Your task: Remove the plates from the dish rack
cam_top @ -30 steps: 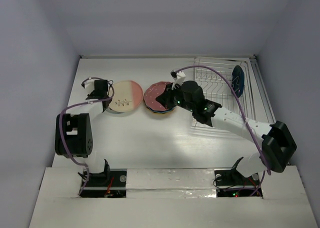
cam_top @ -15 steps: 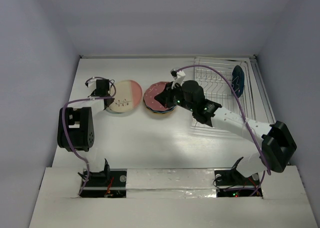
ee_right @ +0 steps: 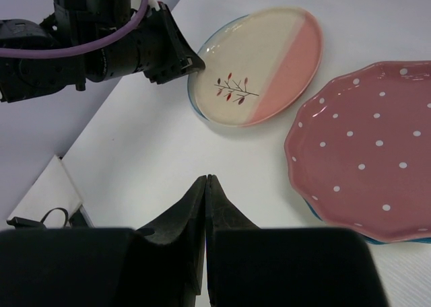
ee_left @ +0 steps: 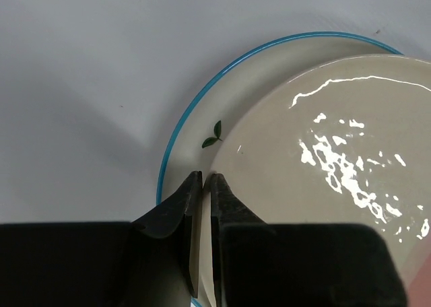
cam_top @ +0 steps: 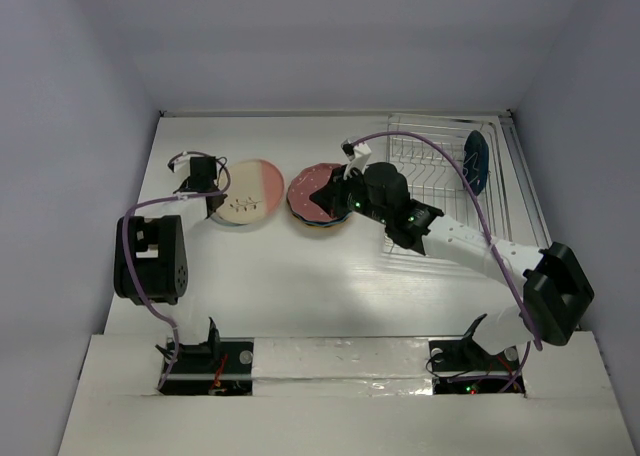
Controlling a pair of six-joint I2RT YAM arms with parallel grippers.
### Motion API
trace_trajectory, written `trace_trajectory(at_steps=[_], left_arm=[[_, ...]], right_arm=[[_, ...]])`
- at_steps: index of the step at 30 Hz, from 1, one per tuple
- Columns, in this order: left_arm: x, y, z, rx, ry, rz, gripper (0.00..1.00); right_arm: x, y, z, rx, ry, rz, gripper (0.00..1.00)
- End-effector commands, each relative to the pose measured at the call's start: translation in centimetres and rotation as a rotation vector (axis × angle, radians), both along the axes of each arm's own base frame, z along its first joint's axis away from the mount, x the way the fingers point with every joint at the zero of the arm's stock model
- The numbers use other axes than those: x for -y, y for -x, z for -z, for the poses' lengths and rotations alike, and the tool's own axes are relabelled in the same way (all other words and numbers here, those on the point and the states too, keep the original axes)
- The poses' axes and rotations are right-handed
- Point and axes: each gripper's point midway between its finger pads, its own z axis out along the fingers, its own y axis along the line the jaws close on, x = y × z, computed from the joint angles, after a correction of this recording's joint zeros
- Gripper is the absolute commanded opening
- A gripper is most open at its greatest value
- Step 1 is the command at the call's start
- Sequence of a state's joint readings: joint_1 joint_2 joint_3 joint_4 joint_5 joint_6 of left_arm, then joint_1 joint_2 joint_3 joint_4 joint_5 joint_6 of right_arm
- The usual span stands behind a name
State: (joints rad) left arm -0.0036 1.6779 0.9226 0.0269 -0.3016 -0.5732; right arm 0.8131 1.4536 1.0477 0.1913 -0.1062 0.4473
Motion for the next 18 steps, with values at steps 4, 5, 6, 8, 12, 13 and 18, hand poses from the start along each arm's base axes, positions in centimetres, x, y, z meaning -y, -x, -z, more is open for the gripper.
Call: trace_trajectory(at_steps=[4,5,6,8,12,13,18], left_arm=[[-2.4,1.1,-2.0,0.02,-0.055,-0.096,0.0],[-2.8,1.4,-2.0,0.016,-0.052,-0.108,0.0],[-3.1,1.6,-2.0,0.015,-0.051,-0.12,0.0],[-3.5,1.8,-2.3,0.025,-0.048,-0.136,0.0],[-4.1,2.2,-3.2,0.051,-0.054,-0.161,0.0],[-4.1,2.2,-3.1,0.05,-0.056,-0.163,0.0],[-3.6,2.0,-2.1,0.029,-0.029,-0.145,0.0]], right_arm=[[-0.2,0.2,-2.6,0.055,-0.059,-0.006,0.06],[-0.1,0.2,-2.7,0.058,-0.061,-0.001,0.06],[-0.1,0.2,-2.6,0.056,-0.059,0.002,0.06],[0.0,0.1,-2.5,0.055,-0.054,0.008,0.06],[0.0,0.1,-2.5,0.056,-0.053,0.008,0.06],[0.0,0.1,-2.5,0.056,-0.053,0.008,0.06],[0.3,-0.2,-2.5,0.061,-0.044,0.026,0.07]])
